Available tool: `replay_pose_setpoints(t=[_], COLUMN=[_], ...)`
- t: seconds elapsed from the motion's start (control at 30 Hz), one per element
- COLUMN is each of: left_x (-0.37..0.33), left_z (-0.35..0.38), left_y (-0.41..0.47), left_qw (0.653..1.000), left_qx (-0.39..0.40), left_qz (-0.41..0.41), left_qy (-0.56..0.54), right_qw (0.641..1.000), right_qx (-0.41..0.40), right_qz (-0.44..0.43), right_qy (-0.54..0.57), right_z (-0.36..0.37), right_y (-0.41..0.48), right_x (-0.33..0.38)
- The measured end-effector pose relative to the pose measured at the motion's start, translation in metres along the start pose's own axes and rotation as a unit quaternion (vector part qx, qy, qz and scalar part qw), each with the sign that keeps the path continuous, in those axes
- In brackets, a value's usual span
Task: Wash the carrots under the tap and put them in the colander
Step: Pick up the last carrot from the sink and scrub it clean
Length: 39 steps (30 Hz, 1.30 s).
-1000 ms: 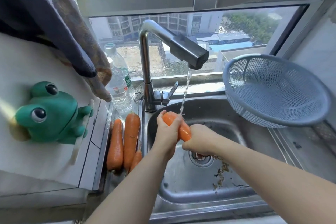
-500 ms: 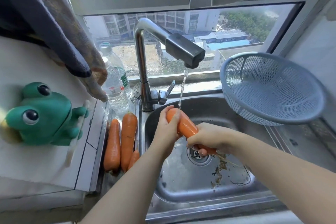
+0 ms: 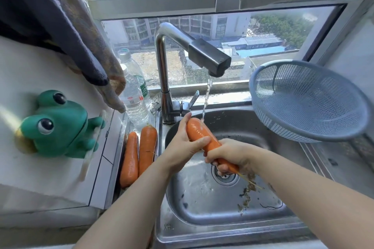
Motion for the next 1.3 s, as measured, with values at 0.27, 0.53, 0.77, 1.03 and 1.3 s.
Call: replay_pose_setpoints(t=[0.27, 0.53, 0.77, 1.03, 1.3], left_x=[-0.008, -0.007, -0.012, -0.008, 0.009], left_z=[-0.002, 0.004, 0.0, -0.007, 0.014], left_y=[-0.002, -0.004, -0.004, -0.007, 0.004], left_qw=[0.991, 0.993, 0.987, 0.983, 0.974], left_qx=[0.008, -0.057, -0.065, -0.026, -0.214], left_qz=[-0.051, -0.034, -0.02, -0.024, 0.031], left_qy=[-0.126, -0.097, -0.145, -0.179, -0.066], right_qw=[1.0, 0.992, 0.994, 0.993, 0.964], right_qx=[0.005, -0.024, -0.021, -0.028, -0.083], right_qz=[0.0, 0.013, -0.007, -0.002, -0.011], right_qy=[-0.022, -0.125, -0.104, -0.111, -0.254], right_z=[-0.002, -0.006, 0.002, 0.003, 0.008], right_y=[0.001, 0.005, 0.0, 0.004, 0.002], right_x=[0.002, 0.006, 0.015, 0.011, 0.007])
Point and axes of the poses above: each hand's wrist, its own y-axis towards the middle knuckle, its own z-axis out of the palm, x = y × z, the point moved 2 cm from there along y, towards the middle knuckle, and after that the axes turned 4 degrees about x, right-handed, at the moved point
